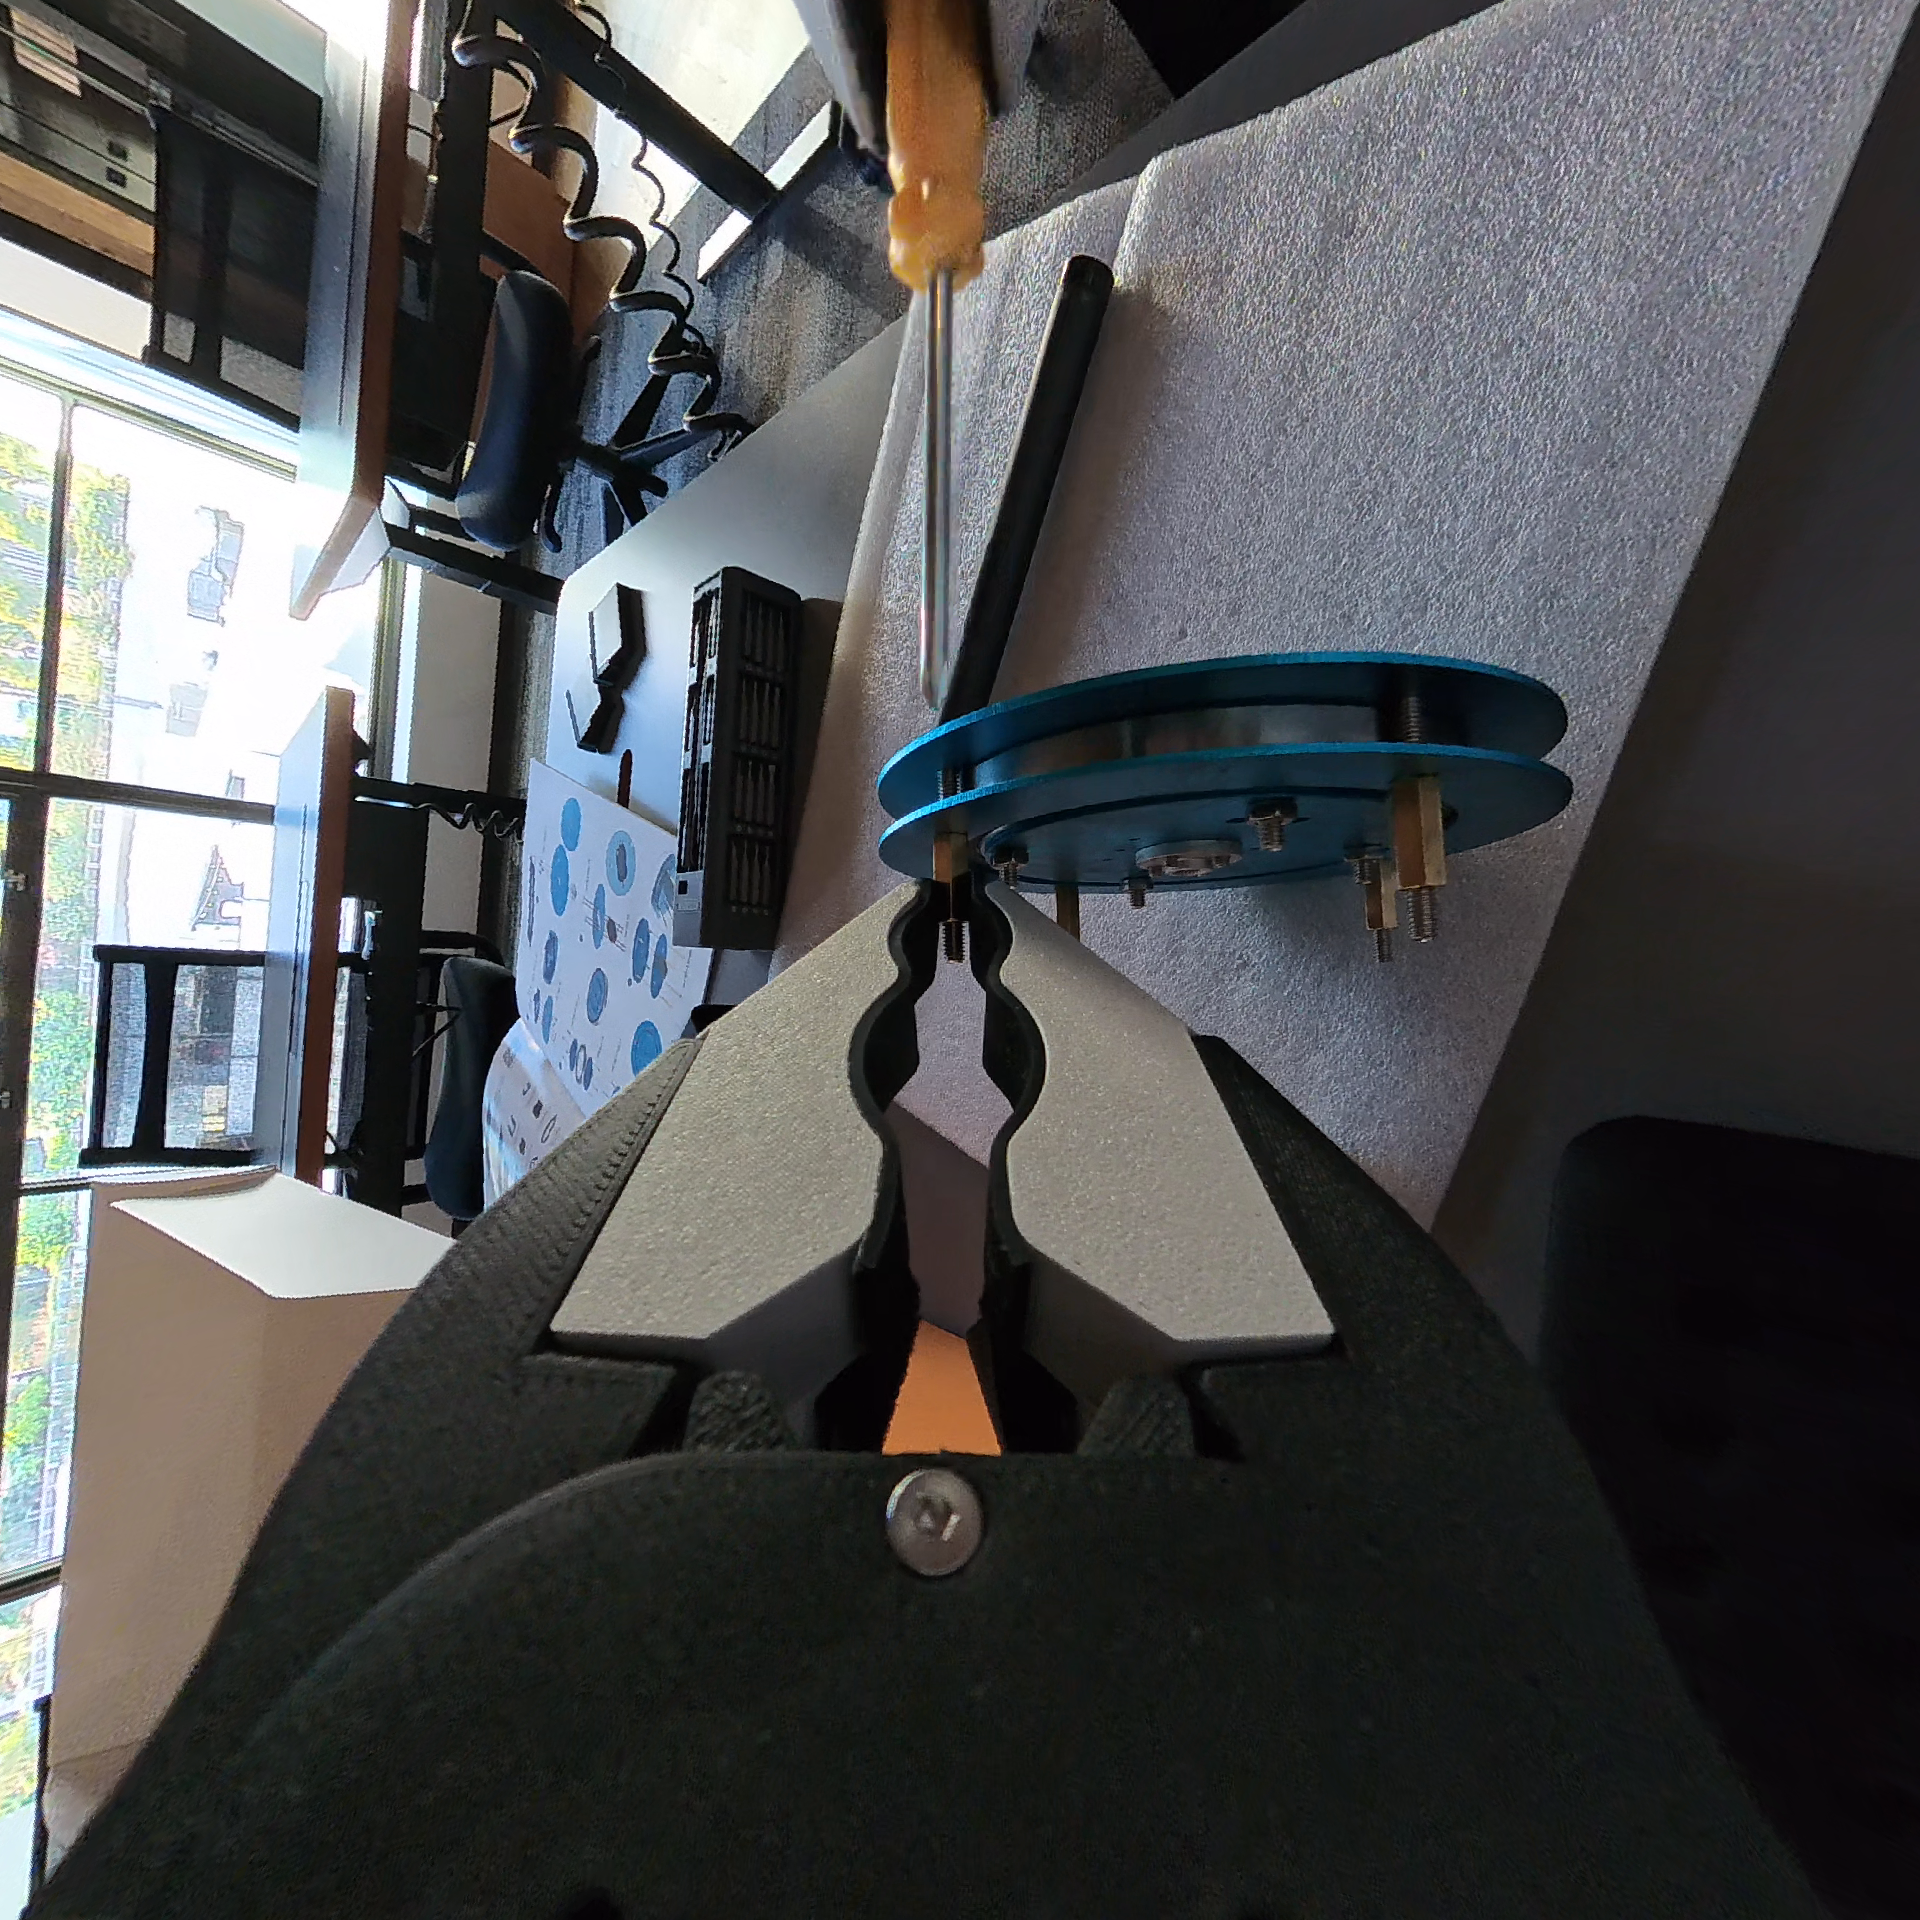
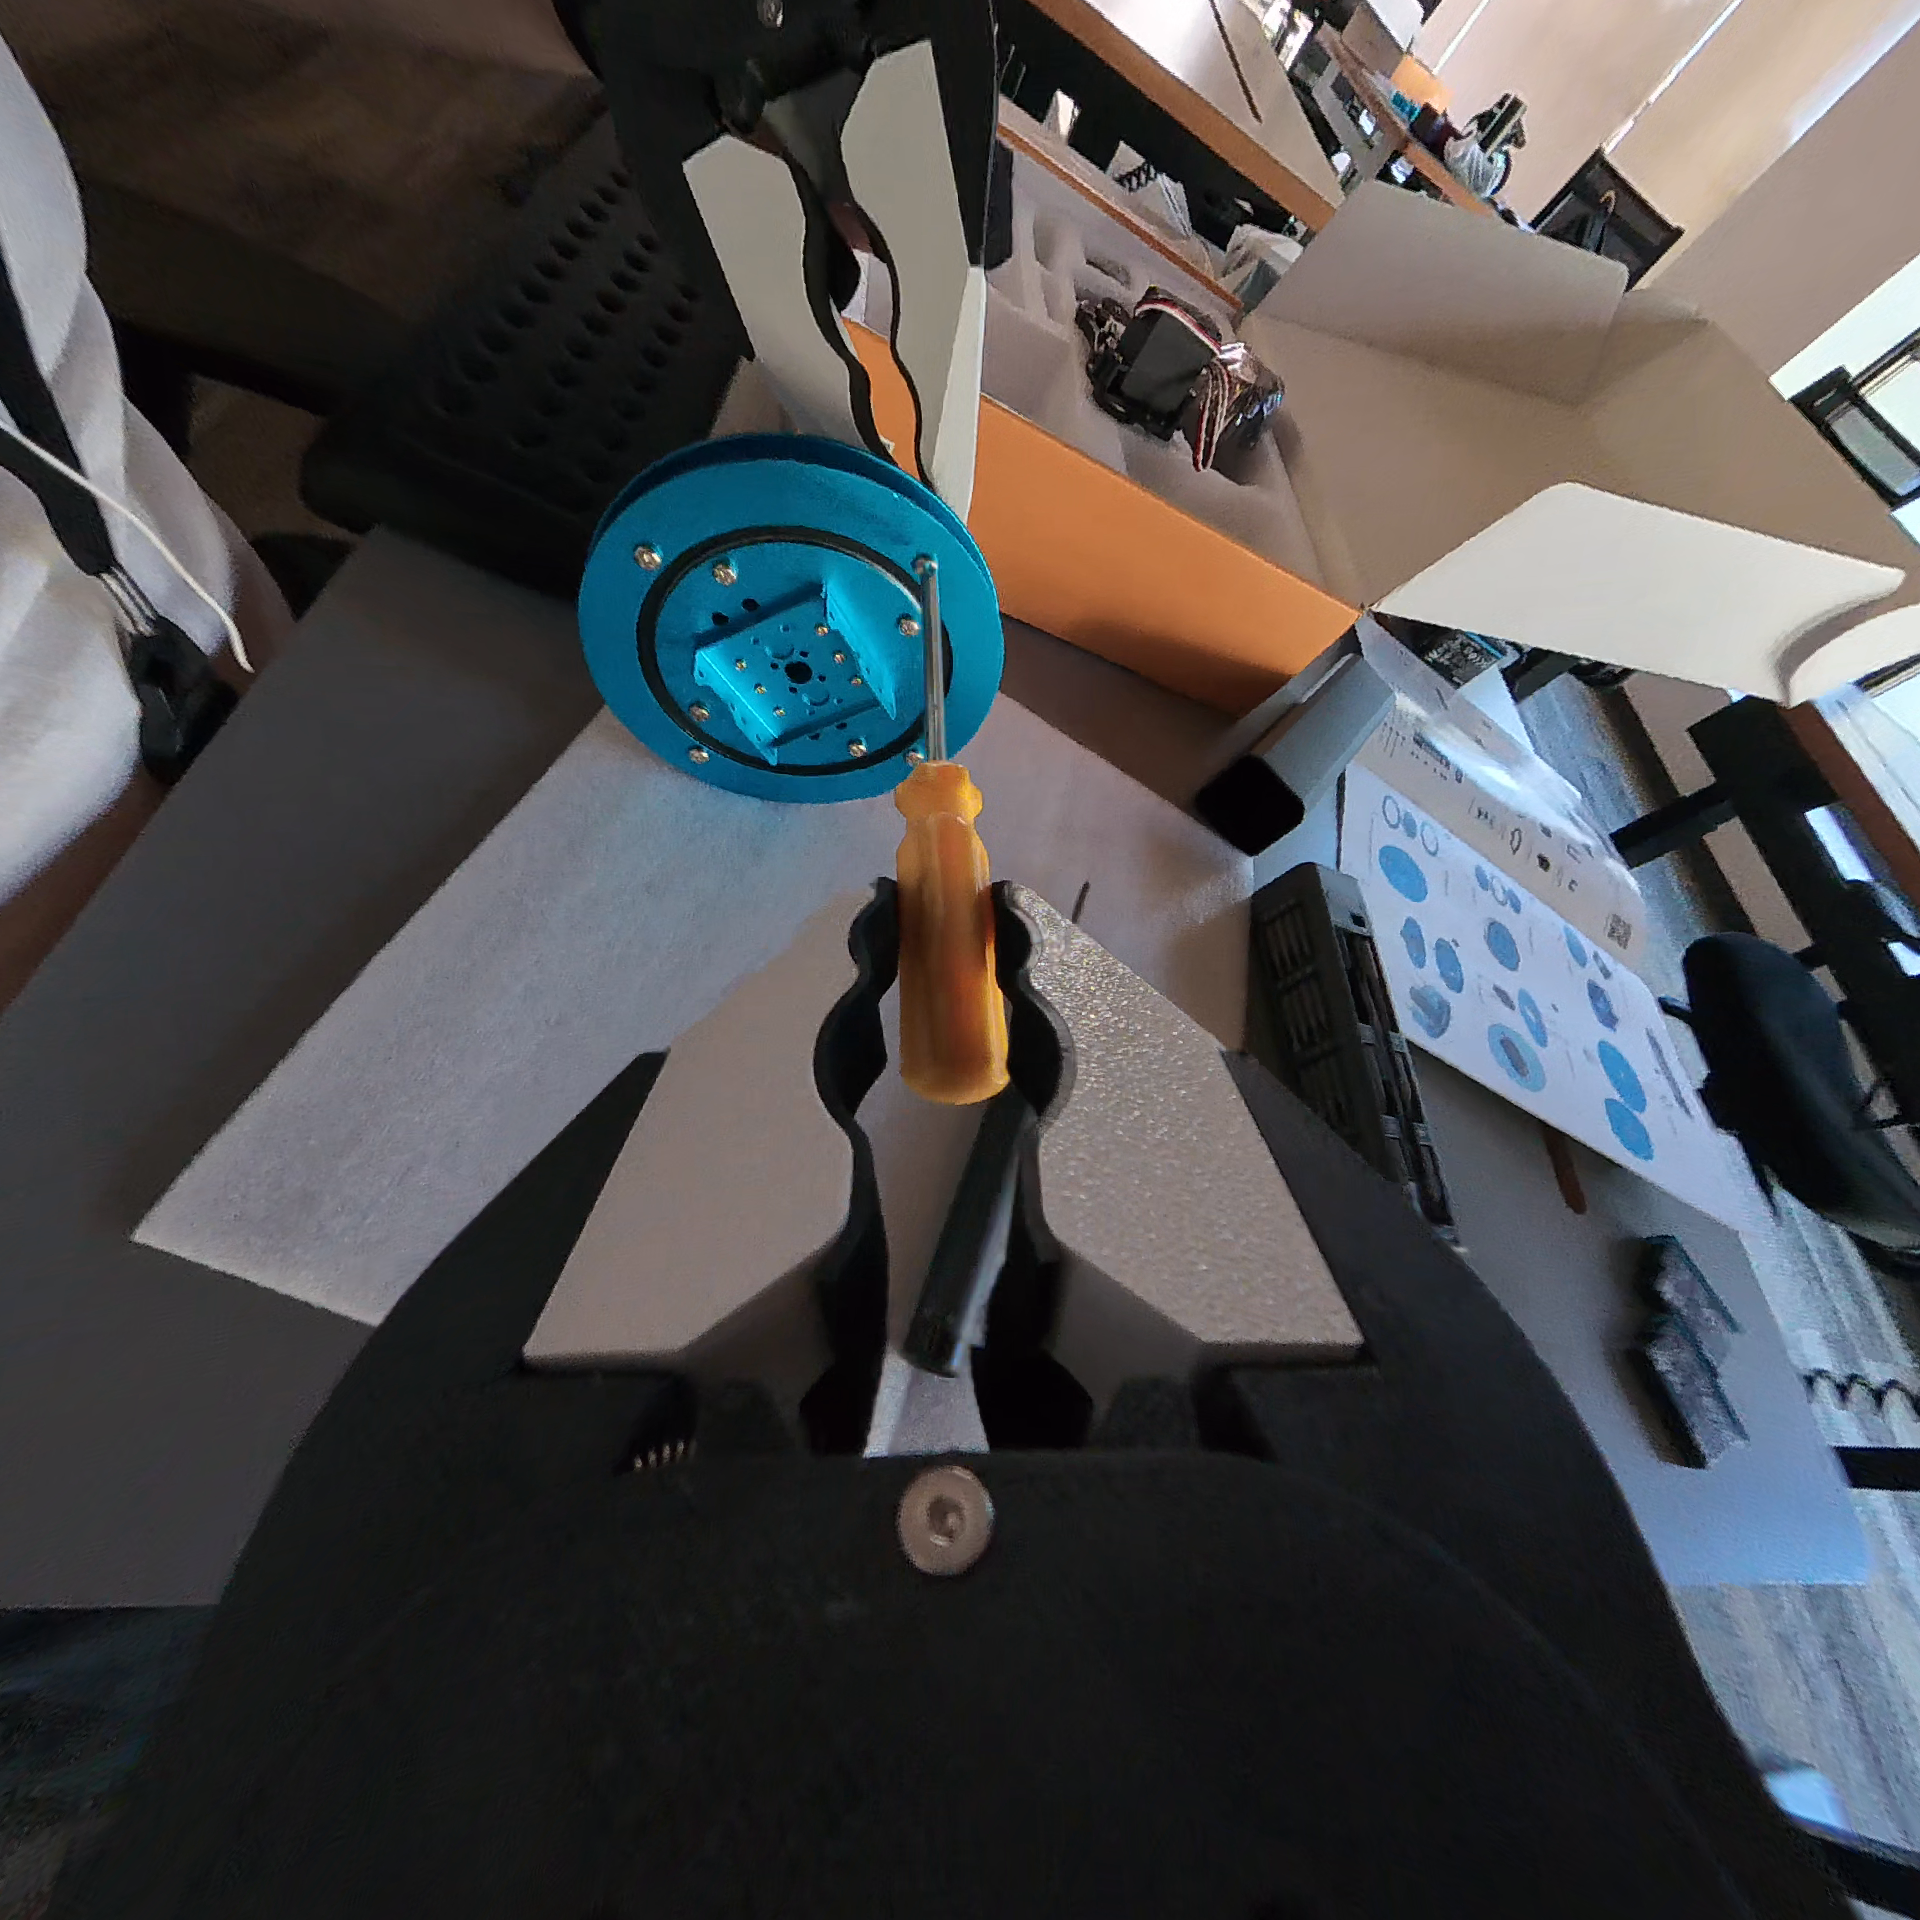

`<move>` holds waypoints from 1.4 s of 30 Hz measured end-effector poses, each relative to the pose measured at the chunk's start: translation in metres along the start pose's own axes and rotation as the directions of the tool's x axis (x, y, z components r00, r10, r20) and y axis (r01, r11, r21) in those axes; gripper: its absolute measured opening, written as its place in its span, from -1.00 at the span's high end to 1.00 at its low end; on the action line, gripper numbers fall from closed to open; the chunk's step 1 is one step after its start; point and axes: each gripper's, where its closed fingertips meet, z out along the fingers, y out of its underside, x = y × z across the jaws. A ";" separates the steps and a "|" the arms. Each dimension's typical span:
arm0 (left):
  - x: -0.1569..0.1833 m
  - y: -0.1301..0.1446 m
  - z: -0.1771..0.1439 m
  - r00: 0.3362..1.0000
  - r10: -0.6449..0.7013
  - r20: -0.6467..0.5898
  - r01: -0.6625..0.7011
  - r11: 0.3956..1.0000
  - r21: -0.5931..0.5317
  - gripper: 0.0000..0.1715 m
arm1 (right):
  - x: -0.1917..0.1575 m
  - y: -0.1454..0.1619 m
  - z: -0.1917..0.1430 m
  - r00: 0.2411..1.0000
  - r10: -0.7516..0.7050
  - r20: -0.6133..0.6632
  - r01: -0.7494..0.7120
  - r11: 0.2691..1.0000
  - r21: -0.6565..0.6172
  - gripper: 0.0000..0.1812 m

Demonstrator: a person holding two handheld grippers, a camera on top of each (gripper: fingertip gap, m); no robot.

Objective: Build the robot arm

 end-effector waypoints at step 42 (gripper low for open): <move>-0.001 -0.001 0.002 1.000 -0.004 0.001 0.004 1.000 0.020 0.96 | 0.011 -0.005 0.005 0.696 -0.667 -0.266 0.668 0.737 -0.099 0.81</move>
